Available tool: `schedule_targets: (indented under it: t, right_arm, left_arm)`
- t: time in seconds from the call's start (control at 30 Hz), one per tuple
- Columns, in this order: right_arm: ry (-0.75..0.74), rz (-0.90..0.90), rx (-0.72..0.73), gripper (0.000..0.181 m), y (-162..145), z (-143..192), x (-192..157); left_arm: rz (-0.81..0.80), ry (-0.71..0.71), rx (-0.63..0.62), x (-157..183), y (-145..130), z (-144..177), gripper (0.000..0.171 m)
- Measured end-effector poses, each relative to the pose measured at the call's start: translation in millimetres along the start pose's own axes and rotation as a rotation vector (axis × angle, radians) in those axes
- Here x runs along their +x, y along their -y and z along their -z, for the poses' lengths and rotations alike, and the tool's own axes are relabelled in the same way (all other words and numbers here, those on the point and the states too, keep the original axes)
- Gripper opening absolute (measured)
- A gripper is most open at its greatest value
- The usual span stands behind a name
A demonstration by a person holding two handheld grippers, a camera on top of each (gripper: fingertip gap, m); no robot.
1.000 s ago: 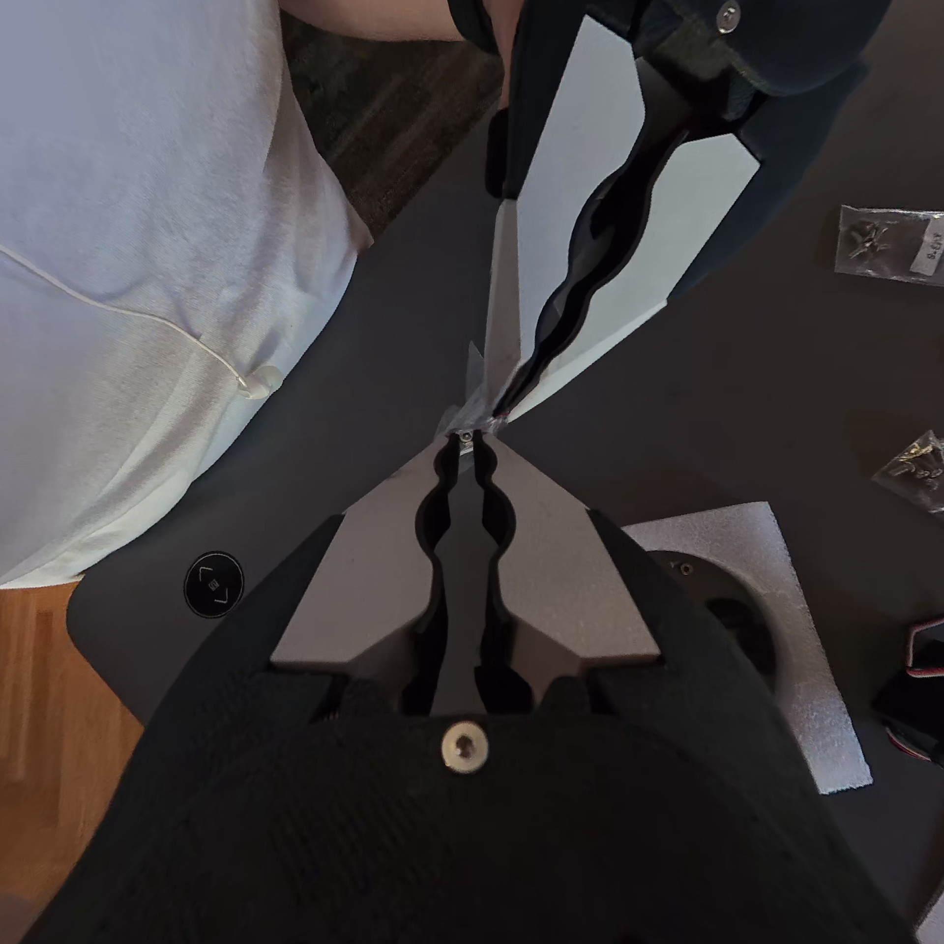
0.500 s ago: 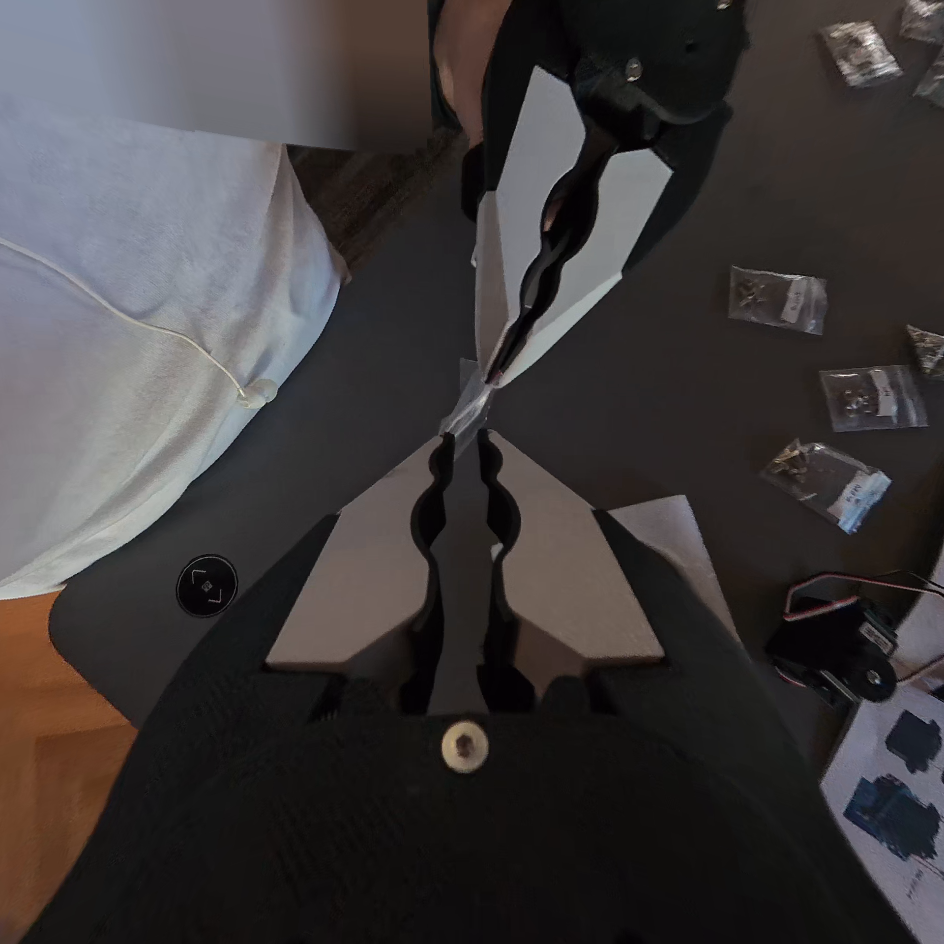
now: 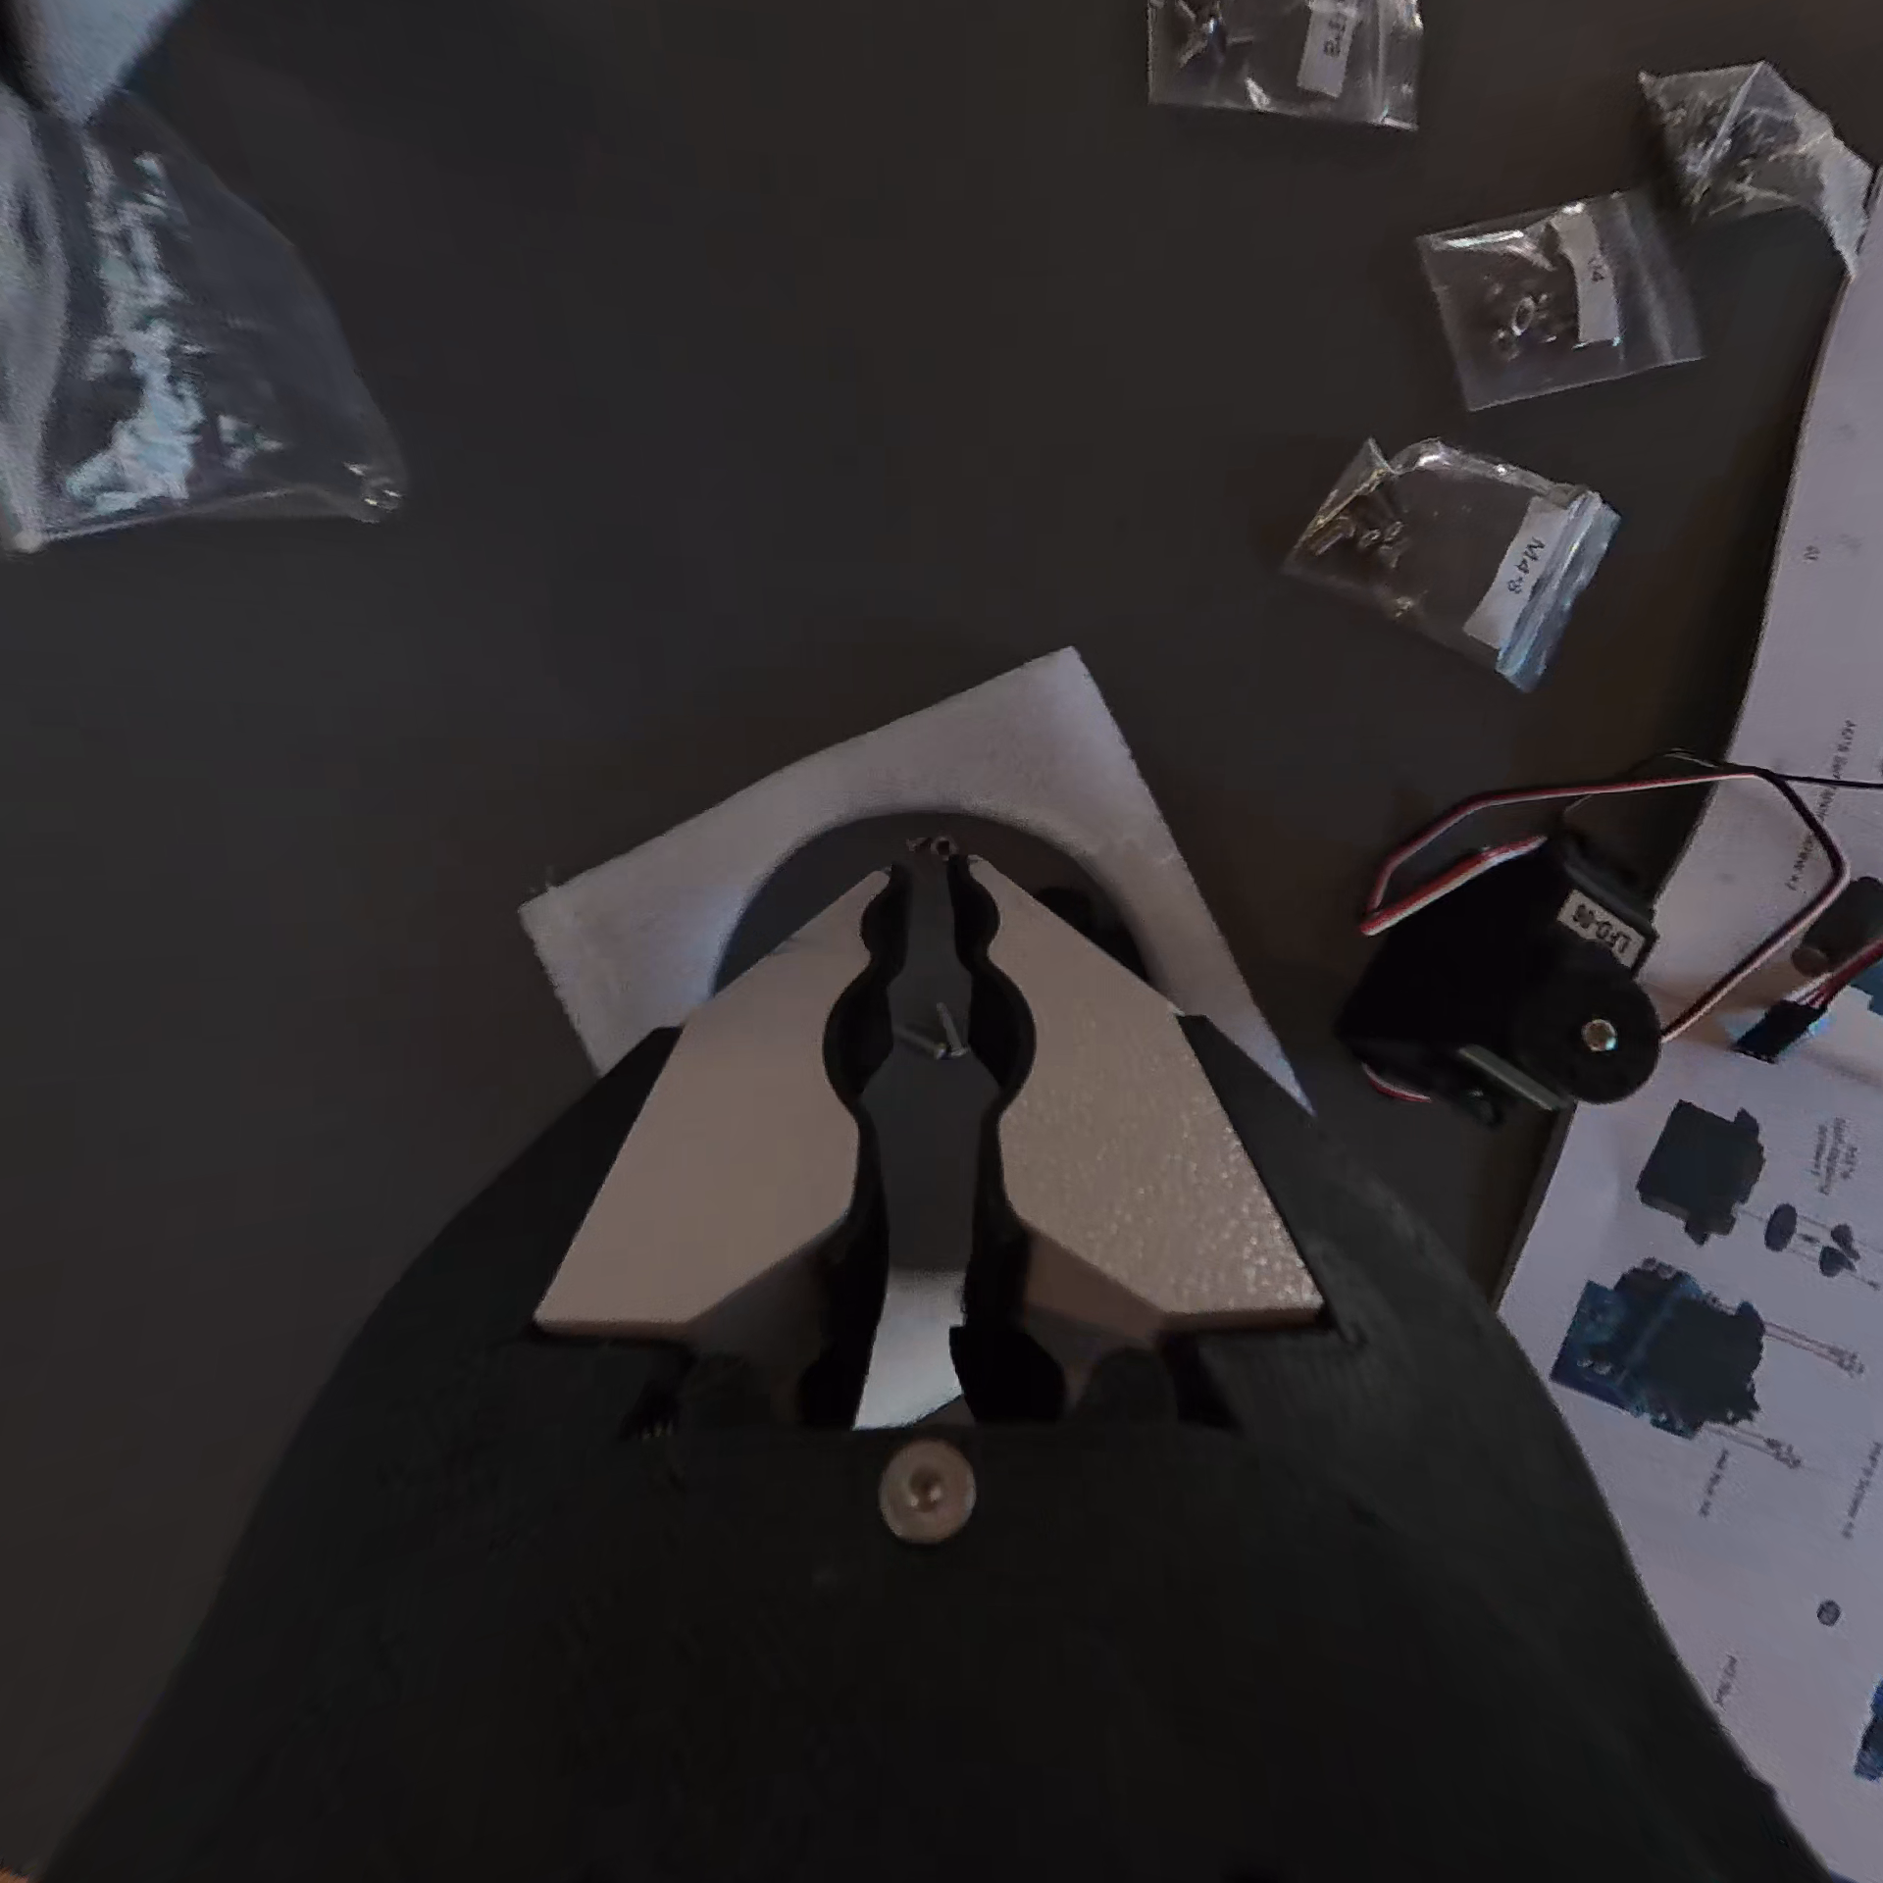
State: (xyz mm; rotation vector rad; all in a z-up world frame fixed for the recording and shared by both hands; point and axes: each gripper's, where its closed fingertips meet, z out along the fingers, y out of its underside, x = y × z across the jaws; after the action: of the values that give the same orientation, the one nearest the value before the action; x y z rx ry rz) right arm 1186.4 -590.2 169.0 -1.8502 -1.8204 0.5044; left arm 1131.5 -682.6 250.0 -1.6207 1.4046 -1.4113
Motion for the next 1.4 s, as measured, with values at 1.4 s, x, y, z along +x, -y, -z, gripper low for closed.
schedule_targets:
  t: [1.4]
  right_arm:
    - [0.088,-0.106,-0.033,0.009,3.1,-12.8,10.6]
  left_arm:
    - [0.026,0.011,-0.051,-8.4,-6.8,1.4,0.000]
